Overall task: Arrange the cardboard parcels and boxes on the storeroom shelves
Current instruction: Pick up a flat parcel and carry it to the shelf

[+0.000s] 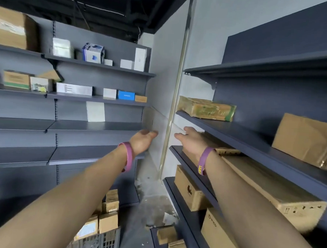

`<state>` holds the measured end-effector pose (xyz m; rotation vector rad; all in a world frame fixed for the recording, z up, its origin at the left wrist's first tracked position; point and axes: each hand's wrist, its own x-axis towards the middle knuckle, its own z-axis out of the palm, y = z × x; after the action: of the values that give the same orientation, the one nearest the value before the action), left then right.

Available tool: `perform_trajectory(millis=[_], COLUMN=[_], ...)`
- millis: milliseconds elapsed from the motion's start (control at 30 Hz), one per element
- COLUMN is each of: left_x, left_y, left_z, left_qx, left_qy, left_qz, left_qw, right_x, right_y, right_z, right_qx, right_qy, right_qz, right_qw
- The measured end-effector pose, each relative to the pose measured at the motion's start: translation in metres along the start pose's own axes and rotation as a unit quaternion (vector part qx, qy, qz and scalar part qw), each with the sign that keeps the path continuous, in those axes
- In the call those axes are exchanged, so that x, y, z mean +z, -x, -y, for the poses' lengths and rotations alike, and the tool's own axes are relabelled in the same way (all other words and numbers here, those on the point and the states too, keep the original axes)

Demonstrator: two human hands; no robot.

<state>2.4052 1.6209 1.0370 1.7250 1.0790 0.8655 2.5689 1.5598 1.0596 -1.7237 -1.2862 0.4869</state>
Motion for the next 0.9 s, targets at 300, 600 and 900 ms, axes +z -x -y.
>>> perform_trajectory(millis=[300, 600, 900], left_x=[0.003, -0.009, 0.024], left_y=[-0.179, -0.327, -0.448], left_z=[0.002, -0.015, -0.036], left_qx=[0.03, 0.054, 0.122], left_qy=[-0.024, -0.032, 0.003], left_qz=[-0.028, -0.051, 0.002], left_qw=[0.999, 0.997, 0.993], right_x=[0.025, 0.034, -0.002], right_y=[-0.199, -0.349, -0.424], right_z=[-0.018, -0.012, -0.025], right_qx=[-0.062, -0.088, -0.112], right_qy=[0.001, 0.03, 0.067], right_qz=[-0.013, -0.015, -0.16], right_qw=[0.998, 0.996, 0.979])
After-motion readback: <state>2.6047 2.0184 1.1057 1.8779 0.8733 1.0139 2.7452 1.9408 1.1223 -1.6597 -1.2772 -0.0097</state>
